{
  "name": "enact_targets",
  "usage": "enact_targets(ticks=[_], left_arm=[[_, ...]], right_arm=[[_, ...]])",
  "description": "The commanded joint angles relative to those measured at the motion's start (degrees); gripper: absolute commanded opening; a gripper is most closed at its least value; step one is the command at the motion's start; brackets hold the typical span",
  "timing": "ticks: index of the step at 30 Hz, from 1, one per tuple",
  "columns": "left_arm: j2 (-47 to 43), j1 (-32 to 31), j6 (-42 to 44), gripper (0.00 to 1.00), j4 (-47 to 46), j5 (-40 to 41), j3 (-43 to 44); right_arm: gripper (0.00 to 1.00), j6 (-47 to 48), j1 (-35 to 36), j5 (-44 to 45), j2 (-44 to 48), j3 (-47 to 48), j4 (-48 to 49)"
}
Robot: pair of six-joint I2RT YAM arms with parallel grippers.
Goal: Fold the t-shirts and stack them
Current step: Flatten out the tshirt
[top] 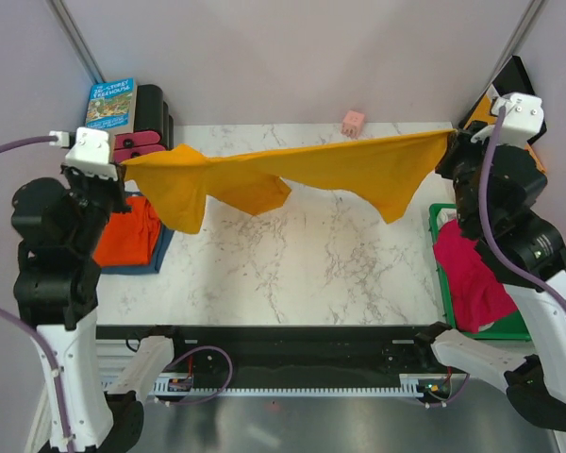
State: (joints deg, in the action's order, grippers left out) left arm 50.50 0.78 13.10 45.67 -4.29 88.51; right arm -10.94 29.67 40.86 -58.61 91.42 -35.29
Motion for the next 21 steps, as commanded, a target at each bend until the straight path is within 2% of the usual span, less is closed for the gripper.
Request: enact_targets(ticks=[1,4,11,14,16,21], left_arm=[[-1.3,1.6,-1.5,0.02,2.4,3.9,7.7],[-0.4,1.7,-1.2,0.02,4.0,4.1,14.9],[3.3,1.5,-1.2,0.02,9.3,6.8,38.6],[3.0,0.8,-1.2,0.02,9.9,7.8,42.5],[1.6,0.5,-1.1,0.02,10.2,7.3,41.5],[-1.5,0.5,-0.7,0.02,9.5,4.7,26.3]], right_arm=[[0.0,5.9,1.0,2.2,2.4,4.6,-0.5],[0.0,5.7,1.4,2.3,3.1,6.6,-1.5],[0.0,4.3,1.4,2.2,4.3,16.9,-5.9],[0.0,4.1,1.5,2.9,4.6,19.4,-6.5],[0.0,3.9,1.4,3.8,5.0,19.1,-6.5],[0.0,3.3,1.6,7.6,6.0,9.9,-5.0]])
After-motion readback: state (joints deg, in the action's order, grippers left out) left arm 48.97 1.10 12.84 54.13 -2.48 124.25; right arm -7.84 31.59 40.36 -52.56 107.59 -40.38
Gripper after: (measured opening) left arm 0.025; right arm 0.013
